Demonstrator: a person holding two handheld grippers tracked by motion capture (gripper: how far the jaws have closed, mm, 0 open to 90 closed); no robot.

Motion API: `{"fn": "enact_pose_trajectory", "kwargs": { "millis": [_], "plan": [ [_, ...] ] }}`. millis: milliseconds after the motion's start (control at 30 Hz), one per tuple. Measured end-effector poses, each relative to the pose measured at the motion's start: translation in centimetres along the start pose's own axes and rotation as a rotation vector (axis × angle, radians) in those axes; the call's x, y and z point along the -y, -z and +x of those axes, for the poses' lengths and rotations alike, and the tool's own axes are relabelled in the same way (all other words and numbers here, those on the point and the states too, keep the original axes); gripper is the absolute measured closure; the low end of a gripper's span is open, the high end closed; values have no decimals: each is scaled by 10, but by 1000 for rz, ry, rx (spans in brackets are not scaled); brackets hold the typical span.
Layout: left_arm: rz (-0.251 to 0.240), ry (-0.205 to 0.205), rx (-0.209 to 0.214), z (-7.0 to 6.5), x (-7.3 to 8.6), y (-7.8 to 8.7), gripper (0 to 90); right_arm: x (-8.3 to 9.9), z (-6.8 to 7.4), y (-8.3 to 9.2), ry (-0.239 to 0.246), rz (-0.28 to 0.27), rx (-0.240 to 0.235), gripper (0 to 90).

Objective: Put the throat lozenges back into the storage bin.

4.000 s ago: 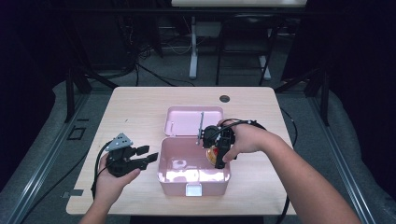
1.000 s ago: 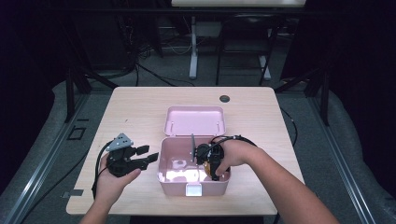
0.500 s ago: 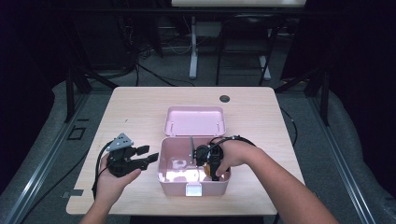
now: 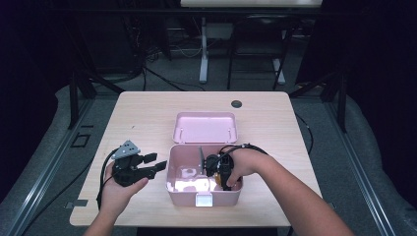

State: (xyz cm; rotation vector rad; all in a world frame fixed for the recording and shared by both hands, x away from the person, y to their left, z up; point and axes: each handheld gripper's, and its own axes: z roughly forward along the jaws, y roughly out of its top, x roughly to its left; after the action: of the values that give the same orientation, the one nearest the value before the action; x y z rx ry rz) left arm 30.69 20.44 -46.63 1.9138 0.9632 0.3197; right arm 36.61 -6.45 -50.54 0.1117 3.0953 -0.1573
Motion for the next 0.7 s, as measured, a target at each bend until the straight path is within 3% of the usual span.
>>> {"fn": "enact_pose_trajectory", "kwargs": {
  "millis": [700],
  "plan": [
    [9,-1,-2,0,1,-2,480,1,-1,-7,-17,-45,-18,196]
  ]
}}
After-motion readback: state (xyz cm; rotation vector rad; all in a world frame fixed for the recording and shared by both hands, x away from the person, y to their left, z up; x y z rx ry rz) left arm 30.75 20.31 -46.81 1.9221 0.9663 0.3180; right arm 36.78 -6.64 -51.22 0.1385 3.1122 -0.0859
